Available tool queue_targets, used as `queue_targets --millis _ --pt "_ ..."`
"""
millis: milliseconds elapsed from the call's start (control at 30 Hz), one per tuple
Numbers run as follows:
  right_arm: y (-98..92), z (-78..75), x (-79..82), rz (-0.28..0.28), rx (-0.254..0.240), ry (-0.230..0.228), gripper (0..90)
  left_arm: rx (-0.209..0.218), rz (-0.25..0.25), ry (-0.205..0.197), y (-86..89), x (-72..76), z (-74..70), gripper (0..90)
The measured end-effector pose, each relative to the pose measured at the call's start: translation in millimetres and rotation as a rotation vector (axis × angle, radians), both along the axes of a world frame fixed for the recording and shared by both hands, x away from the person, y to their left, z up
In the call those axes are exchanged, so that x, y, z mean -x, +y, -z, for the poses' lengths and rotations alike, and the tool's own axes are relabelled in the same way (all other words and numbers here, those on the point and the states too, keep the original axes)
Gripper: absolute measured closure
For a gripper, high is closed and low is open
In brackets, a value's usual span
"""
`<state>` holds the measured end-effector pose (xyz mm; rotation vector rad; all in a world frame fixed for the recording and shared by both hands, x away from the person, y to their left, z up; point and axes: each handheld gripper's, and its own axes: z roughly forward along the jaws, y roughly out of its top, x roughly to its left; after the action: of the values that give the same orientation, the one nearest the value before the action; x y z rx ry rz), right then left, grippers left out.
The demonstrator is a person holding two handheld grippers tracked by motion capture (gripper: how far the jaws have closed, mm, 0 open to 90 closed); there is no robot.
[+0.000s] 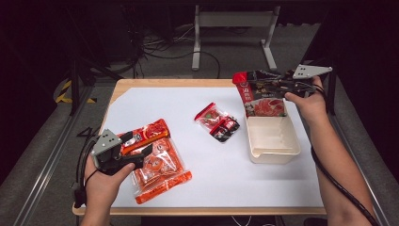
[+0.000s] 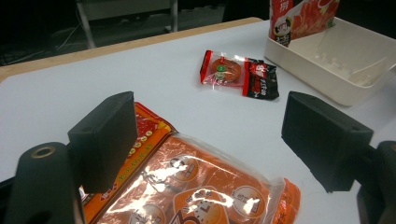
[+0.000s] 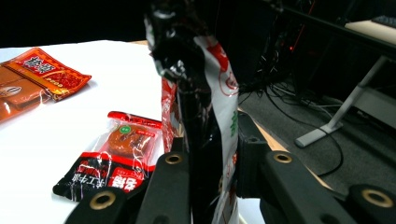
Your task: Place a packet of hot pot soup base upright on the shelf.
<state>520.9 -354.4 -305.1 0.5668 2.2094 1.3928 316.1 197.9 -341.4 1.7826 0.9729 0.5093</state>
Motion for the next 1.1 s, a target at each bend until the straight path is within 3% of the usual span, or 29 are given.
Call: queue_targets --millis 367,600,700,900,1000,1100 --pt "-7.6 11.2 4.5 0.028 -0.031 0.03 76.5 0.003 0.017 -0.001 -5.0 -3.9 -0.5 19.4" --pt "-8.8 18.8 8.2 0.083 0.034 0.069 76.2 0.006 0.04 0.002 -11.1 -9.8 -0.8 19.4" --pt "-13.2 21.5 10.4 0.094 0.014 0.082 76.0 0.005 0.051 0.001 -13.8 -13.1 -0.8 19.4" --pt "-21.2 27.8 16.4 0.131 0.026 0.111 75.9 0.005 0.078 0.004 -21.3 -20.2 0.2 19.4" --pt "-26.9 33.0 17.9 0.161 0.0 0.129 76.4 0.004 0.086 0.002 -24.5 -22.1 -0.1 19.4" --pt "-28.4 35.6 18.7 0.184 0.016 0.14 77.2 0.009 0.099 -0.001 -28.0 -24.4 -0.8 19.4"
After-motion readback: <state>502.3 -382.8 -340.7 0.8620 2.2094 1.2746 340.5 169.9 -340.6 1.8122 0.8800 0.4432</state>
